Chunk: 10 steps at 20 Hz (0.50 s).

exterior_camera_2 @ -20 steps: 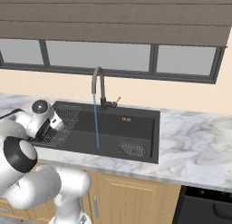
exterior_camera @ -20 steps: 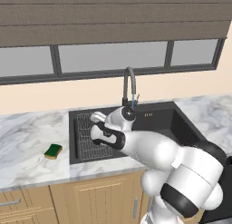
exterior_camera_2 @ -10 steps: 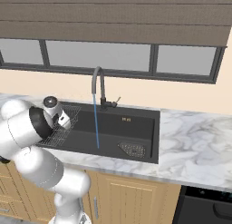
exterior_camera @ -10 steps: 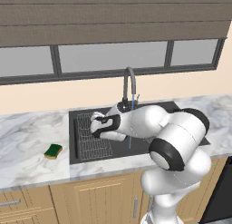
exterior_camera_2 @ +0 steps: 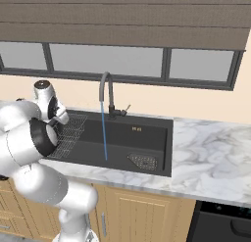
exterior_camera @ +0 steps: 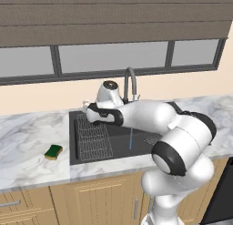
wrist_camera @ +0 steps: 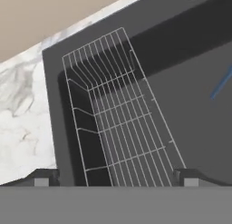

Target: Soak the sponge with water for a few seconds and then drop it inside the sink.

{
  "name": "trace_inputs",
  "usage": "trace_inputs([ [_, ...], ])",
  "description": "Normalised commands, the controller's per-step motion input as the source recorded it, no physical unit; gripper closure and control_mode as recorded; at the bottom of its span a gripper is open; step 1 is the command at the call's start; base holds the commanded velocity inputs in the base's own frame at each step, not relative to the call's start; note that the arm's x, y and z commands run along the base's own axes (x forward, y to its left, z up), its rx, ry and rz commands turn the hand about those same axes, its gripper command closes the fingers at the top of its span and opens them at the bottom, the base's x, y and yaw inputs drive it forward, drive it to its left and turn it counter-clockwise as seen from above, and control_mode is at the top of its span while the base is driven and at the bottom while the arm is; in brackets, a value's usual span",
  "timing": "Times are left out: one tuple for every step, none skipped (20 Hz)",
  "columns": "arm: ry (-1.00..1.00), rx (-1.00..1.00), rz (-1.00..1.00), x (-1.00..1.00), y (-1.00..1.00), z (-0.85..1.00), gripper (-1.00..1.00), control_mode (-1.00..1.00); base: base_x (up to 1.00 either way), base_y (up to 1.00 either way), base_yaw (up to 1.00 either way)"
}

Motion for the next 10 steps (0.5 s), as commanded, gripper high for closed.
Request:
trace_inputs([
  [0.14, -0.08, 0.04, 0.11, 0.36, 0.60, -1.00, -1.00, 0.00, 0.00, 0.00],
  [0.18, -0.07, 0.03, 0.11, 0.36, 0.47, -1.00, -1.00, 0.00, 0.00, 0.00],
  [0.24, -0.08, 0.02, 0.18, 0.41, 0.30, -1.00, -1.00, 0.00, 0.00, 0.00],
  [0.30, -0.04, 0.03, 0.14, 0.39, 0.10, -1.00, -1.00, 0.00, 0.00, 0.00],
  [0.33, 0.00, 0.06, 0.06, 0.31, 0.00, -1.00, -1.00, 0.00, 0.00, 0.00],
  [0.34, 0.00, 0.07, 0.01, 0.34, 0.00, -1.00, -1.00, 0.00, 0.00, 0.00],
  [0.33, 0.00, 0.06, 0.00, 0.31, 0.00, -1.00, -1.00, 0.00, 0.00, 0.00],
  [0.29, 0.00, 0.07, 0.00, 0.32, 0.00, -1.00, -1.00, 0.00, 0.00, 0.00],
  [0.25, 0.00, 0.06, 0.00, 0.34, 0.00, -1.00, -1.00, 0.00, 0.00, 0.00],
  [0.19, 0.00, 0.06, 0.00, 0.31, 0.00, -1.00, -1.00, 0.00, 0.00, 0.00],
])
